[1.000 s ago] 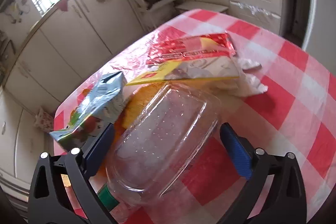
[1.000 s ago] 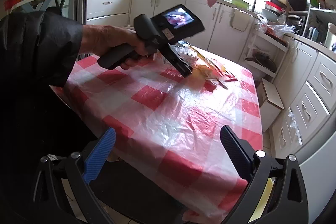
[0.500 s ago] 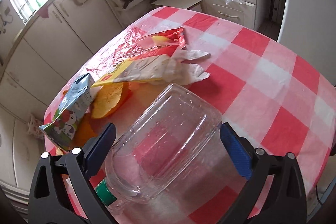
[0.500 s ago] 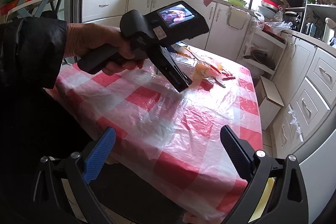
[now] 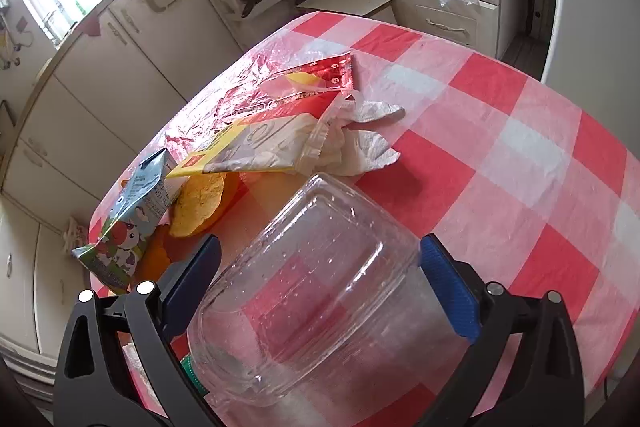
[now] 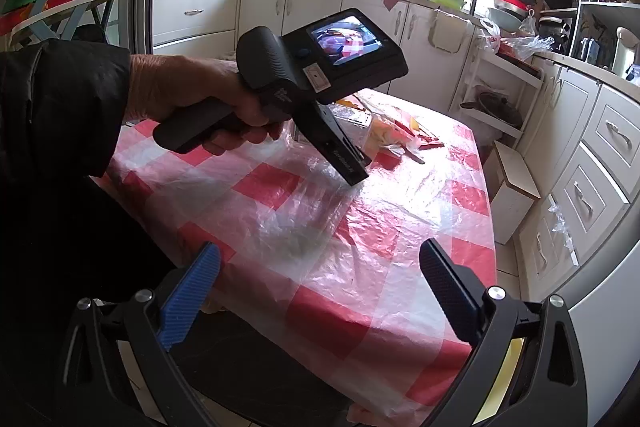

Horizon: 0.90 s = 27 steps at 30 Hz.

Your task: Collect trash

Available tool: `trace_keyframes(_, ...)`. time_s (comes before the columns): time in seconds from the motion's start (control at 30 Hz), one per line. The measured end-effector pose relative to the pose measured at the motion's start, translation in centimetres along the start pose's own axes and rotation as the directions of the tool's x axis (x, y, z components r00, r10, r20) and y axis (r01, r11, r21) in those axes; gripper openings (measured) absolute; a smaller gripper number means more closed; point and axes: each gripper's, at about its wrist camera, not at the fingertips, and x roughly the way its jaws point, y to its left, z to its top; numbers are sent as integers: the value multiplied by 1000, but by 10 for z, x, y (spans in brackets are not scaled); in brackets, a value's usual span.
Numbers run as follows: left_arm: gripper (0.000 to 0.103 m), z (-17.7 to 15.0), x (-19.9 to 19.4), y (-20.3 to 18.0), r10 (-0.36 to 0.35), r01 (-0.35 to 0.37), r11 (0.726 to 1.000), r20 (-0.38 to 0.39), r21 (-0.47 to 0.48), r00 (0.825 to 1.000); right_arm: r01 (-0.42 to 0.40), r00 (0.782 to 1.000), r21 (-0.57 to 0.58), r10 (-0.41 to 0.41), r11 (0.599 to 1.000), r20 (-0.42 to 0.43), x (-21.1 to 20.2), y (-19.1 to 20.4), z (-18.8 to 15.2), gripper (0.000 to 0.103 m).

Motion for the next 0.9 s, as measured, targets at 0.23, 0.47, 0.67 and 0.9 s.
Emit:
trace_keyframes(0.23, 84, 7, -1, 14, -17, 17, 991, 1, -132, 1000, 2, 1000, 2, -2, 1000, 4, -3, 0, -1, 95)
trace_keyframes(0.47, 79, 4, -22, 27, -111, 125, 940, 60, -317, 992, 23, 1000, 14, -24, 1000, 12, -10, -6, -3, 95)
trace_keyframes(0.67, 78, -8, -48, 23, -172, 217, 880, 141, -424, 975, 55, 998, 45, -56, 997, 12, -18, -21, -8, 95)
trace_keyframes(0.9, 77, -4, -73, -5, -300, 382, 813, 247, -438, 921, 93, 996, 86, -94, 992, 3, -29, -35, -17, 96)
